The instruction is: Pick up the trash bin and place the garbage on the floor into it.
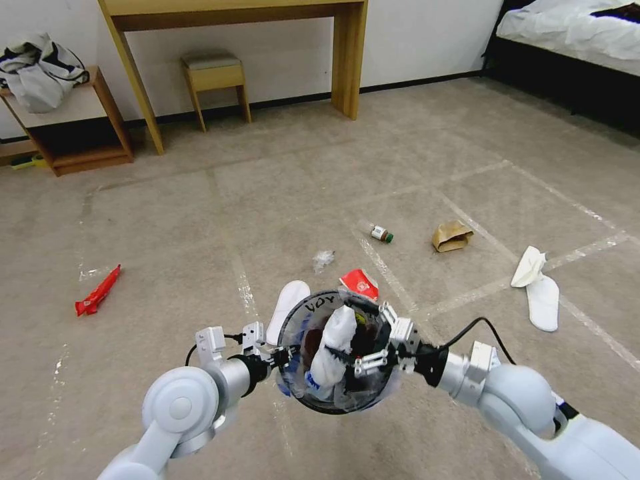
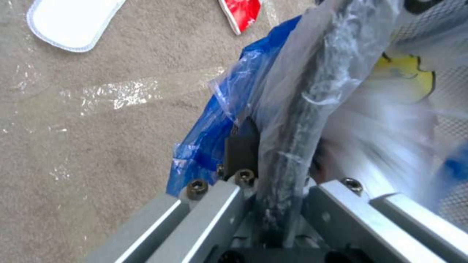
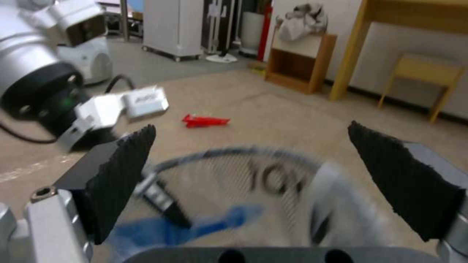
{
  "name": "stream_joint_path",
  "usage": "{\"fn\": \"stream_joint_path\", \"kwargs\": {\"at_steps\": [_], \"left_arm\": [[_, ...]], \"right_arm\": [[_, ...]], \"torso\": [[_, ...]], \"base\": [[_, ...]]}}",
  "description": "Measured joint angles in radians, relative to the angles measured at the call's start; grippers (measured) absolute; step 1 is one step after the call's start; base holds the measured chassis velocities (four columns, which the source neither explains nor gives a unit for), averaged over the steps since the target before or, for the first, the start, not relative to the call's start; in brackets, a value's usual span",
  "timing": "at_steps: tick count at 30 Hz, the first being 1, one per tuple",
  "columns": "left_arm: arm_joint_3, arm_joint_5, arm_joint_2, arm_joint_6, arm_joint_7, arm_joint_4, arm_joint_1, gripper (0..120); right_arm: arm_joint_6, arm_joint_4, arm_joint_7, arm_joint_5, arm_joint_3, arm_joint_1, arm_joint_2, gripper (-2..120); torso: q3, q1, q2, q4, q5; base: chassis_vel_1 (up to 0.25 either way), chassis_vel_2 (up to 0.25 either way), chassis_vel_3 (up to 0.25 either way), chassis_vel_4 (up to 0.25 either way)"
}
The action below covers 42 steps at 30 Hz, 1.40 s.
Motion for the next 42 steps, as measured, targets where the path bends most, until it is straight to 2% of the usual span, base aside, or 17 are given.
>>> {"fn": "stream_joint_path", "kwargs": {"at_steps": [12, 27, 33, 34, 42], "left_arm": [[0.008, -0.001, 0.0, -0.001, 0.0, 0.005, 0.001, 0], [0.008, 0.017, -0.012, 0.0, 0.003, 0.019, 0.003, 0], [-0.02, 0.026, -0.014, -0.001, 0.009, 0.026, 0.005, 0], [-0.05, 0.047, -0.005, -0.009, 0.011, 0.033, 0.009, 0], [-0.091, 0.092, 0.009, -0.014, 0.011, 0.033, 0.033, 0]], "right_arm": [[-0.002, -0.035, 0.03, 0.018, -0.015, 0.091, 0.041, 100], [0.013, -0.025, 0.025, 0.005, 0.006, 0.054, 0.031, 100], [0.007, 0.009, 0.116, 0.058, 0.045, 0.015, 0.029, 100], [-0.002, 0.007, 0.192, 0.088, 0.059, -0.002, 0.038, 100], [-0.048, -0.016, 0.276, 0.073, 0.064, 0.022, 0.025, 100]], "torso": [[0.0, 0.0, 0.0, 0.0, 0.0001], [0.0, 0.0, 0.0, 0.0001, 0.0001], [0.0, 0.0, 0.0, -0.0001, -0.0001], [0.0, 0.0, 0.0, -0.0001, 0.0], [0.0, 0.0, 0.0, 0.0003, -0.0001]], "base": [[0.0, 0.0, 0.0, 0.0], [0.0, 0.0, 0.0, 0.0], [0.0, 0.0, 0.0, 0.0], [0.0, 0.0, 0.0, 0.0], [0.0, 0.0, 0.0, 0.0]]}}
